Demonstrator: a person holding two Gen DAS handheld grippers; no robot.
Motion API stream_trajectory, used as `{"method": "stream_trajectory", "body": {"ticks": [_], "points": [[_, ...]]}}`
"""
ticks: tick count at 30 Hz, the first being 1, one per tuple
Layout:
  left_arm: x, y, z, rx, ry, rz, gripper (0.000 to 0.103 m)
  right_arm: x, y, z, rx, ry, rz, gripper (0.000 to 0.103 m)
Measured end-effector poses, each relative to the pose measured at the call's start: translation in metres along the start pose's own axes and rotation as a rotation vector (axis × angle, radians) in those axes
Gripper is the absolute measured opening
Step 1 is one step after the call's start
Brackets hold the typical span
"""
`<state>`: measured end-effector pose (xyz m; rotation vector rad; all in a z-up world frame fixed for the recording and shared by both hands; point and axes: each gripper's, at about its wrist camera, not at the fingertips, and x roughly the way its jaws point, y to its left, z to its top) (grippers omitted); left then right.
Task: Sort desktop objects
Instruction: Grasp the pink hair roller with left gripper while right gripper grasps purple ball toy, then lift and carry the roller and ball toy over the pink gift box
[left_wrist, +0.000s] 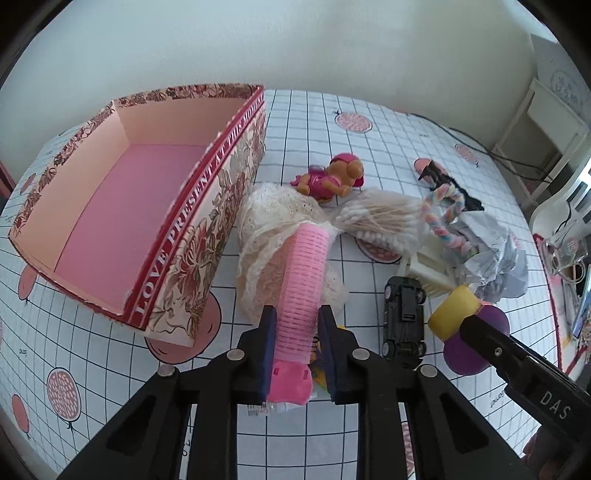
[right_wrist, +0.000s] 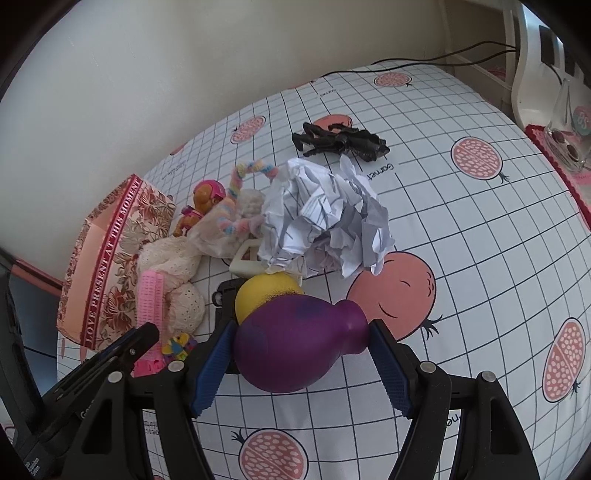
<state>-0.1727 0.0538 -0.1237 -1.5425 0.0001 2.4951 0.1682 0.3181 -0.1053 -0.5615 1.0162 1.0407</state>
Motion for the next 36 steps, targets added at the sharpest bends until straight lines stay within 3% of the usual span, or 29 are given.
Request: {"method": "stream_trajectory", "body": {"ticks": [18,29,36], "points": [[-0.047,0.003,0.02,-0.037,-0.119,-0.073,0.022,-0.05,0.009,0.015,0.11,-0.137,0.017,0.075],[-0.087,-0.004,0.061,-0.067,-0.282,-0.101,0.022,-0.09,0.034,0.064,0.094,-0.334,0.062,0.075],[-0.082,-0.005,0.082,-0.12,-0.346,-0.097,0.023,-0.089,0.037,0.089,0.183,-0.418,0.013,0.075]]}}
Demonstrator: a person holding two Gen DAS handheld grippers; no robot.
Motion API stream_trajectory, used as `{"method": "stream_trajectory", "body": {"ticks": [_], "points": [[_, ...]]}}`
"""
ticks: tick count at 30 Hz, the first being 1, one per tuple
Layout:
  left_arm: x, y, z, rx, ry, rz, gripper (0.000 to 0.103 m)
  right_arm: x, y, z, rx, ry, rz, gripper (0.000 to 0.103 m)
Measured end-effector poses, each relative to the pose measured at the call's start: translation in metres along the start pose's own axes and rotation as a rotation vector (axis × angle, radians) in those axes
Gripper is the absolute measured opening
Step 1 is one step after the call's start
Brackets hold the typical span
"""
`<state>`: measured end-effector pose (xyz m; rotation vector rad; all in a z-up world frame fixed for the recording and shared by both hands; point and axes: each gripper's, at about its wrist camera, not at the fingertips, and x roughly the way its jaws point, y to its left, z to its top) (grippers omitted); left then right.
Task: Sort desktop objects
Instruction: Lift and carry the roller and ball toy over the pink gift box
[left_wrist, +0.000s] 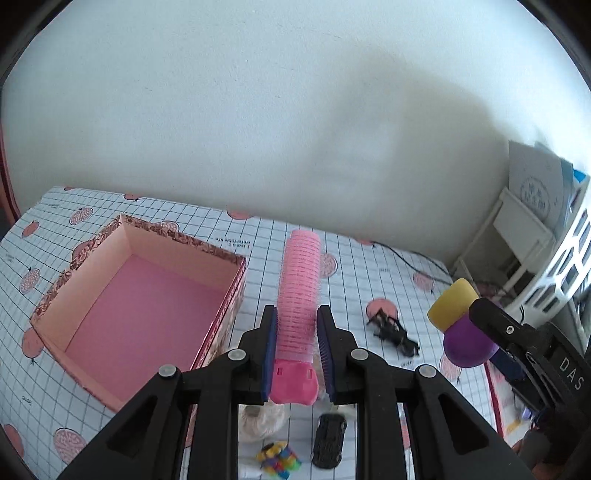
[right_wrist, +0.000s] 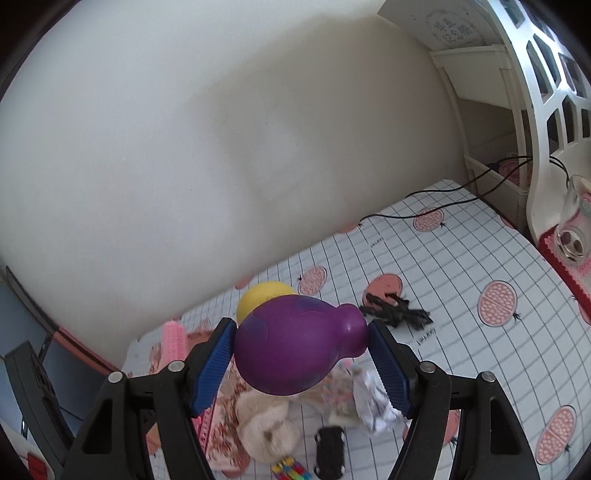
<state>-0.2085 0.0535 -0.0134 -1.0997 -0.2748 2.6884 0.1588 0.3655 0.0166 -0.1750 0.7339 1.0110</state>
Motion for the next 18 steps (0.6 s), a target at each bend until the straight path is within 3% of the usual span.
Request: {"method": "stream_trajectory", "body": {"ticks": [8,18], "points": [[0.027,0.009,-0.003,-0.08,-0.003,0.011,0.023,0.026,-0.003,0.001,0.055,-0.016,-0.037,0.075],[0.031,0.021,-0.005,-0.123,-0.028,0.045,0.022,0.047,-0.003,-0.012,0.042,-0.007,-0.061,0.075]]}}
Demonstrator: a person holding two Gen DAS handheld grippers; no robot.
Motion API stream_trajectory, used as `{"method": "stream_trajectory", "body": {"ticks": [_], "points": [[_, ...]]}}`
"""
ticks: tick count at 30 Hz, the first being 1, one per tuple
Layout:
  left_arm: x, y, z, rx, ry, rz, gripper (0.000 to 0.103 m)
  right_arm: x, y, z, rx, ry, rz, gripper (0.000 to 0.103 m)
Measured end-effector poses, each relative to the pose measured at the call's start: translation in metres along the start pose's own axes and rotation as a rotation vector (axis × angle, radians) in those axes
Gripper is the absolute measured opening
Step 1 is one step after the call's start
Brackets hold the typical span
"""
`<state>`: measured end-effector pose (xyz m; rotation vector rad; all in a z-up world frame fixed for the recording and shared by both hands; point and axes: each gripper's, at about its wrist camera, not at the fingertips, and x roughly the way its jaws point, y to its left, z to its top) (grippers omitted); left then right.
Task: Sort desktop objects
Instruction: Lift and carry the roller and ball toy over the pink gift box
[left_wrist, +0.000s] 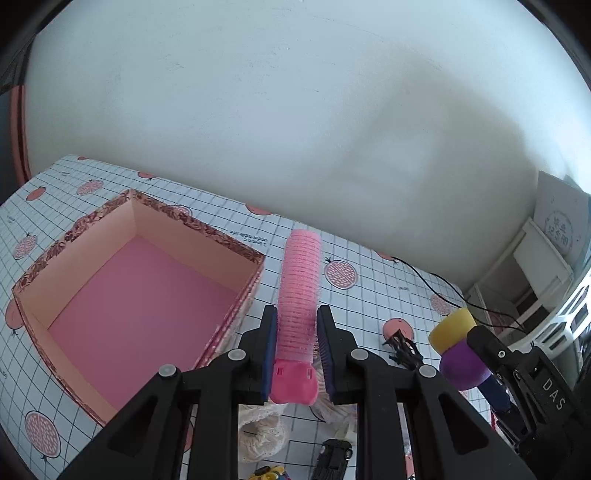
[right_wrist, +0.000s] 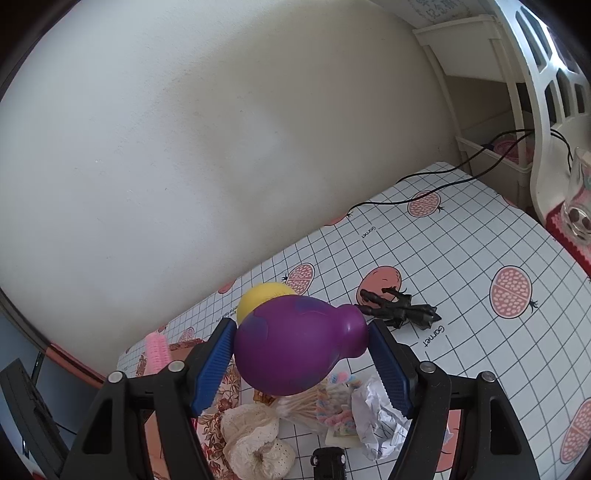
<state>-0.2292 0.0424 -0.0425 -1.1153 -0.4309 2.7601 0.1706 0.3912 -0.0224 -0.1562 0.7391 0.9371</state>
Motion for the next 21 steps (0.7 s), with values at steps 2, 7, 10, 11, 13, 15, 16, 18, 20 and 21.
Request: {"method": "stream_trajectory", "body": {"ticks": [2,7,10,11,13,15,16,18,20,21], "points": [[-0.001,0.001,-0.001,0.011,-0.007,0.027,0.023,0.002,0.0,-0.002,0.009,0.003,0.006,0.075],[-0.001,0.009,0.001,-0.024,-0.013,0.035,0.023,0.009,0.005,-0.005,0.027,0.02,0.035,0.075],[-0.004,0.014,0.003,-0.052,-0.021,0.02,0.023,0.009,0.021,-0.01,-0.013,0.024,0.052,0.075],[-0.007,0.017,0.004,-0.059,-0.032,0.022,0.023,0.008,0.025,-0.012,-0.018,0.02,0.065,0.075],[-0.011,0.02,0.003,-0.063,-0.04,0.029,0.023,0.008,0.034,-0.016,-0.04,0.018,0.081,0.075],[-0.012,0.021,0.002,-0.053,-0.047,0.06,0.023,0.009,0.043,-0.02,-0.063,0.024,0.094,0.075],[-0.014,0.023,0.002,-0.05,-0.054,0.074,0.023,0.01,0.047,-0.022,-0.071,0.029,0.103,0.075],[-0.019,0.03,0.004,-0.061,-0.069,0.099,0.023,0.011,0.056,-0.026,-0.092,0.035,0.12,0.075],[-0.024,0.041,0.006,-0.086,-0.083,0.117,0.023,0.012,0.063,-0.03,-0.112,0.036,0.138,0.075],[-0.027,0.047,0.007,-0.099,-0.091,0.129,0.023,0.013,0.065,-0.032,-0.119,0.037,0.147,0.075]]}}
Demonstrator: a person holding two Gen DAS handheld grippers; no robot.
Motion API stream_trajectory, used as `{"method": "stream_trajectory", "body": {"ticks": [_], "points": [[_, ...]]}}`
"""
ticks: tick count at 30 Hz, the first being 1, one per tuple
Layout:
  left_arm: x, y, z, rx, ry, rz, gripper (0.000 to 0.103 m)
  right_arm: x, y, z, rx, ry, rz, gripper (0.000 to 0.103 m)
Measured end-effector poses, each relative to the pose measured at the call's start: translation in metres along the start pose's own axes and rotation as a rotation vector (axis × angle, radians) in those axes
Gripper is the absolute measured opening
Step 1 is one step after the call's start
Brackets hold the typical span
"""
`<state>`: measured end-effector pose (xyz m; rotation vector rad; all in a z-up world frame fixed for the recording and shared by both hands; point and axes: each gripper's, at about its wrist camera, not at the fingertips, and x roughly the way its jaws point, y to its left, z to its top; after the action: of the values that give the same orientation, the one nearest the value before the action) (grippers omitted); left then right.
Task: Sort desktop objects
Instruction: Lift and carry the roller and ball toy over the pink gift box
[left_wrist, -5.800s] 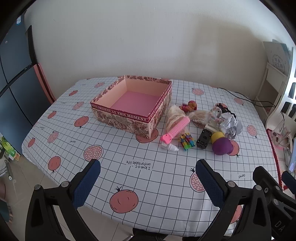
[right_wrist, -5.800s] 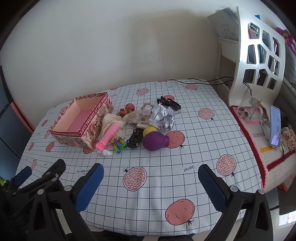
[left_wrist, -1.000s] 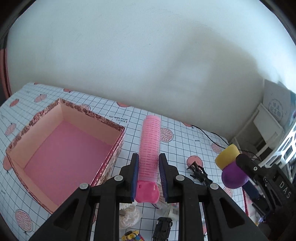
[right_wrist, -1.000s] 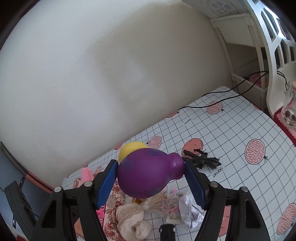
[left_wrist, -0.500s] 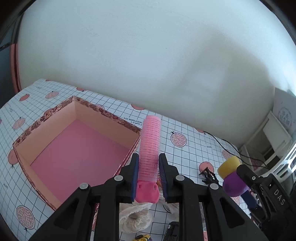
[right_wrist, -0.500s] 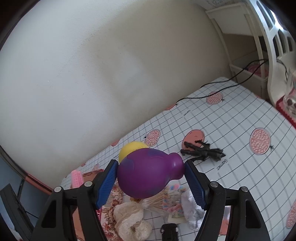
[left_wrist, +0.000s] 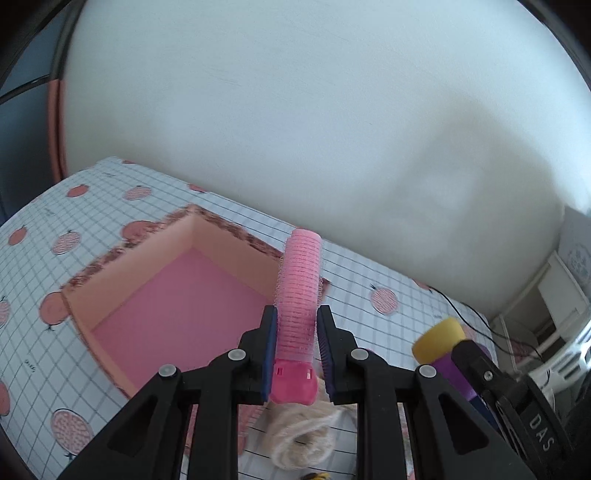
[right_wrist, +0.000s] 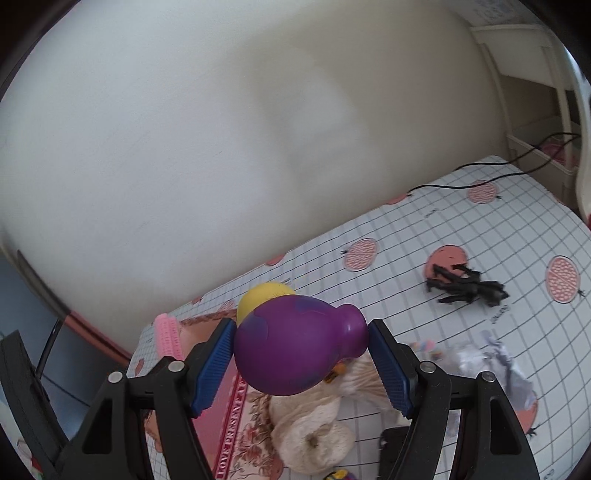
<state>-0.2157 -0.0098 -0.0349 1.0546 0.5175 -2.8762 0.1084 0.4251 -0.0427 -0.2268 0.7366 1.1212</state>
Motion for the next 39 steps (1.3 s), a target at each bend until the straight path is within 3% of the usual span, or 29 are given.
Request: {"method": "stream_trajectory", "body": {"ticks": [14,26,39], "points": [[-0.016,0.078,0.013,-0.151,-0.037,0.134,0.023,0.018,0.052,-0.031,-0.112,0.043,0.112,0.075],[-0.02,0.117,0.014,-0.246,-0.029,0.163,0.023,0.034,0.094,-0.054,-0.22,0.093,0.173,0.075],[-0.017,0.128,0.012,-0.277,-0.015,0.163,0.023,0.038,0.11,-0.066,-0.278,0.095,0.205,0.075]]}}
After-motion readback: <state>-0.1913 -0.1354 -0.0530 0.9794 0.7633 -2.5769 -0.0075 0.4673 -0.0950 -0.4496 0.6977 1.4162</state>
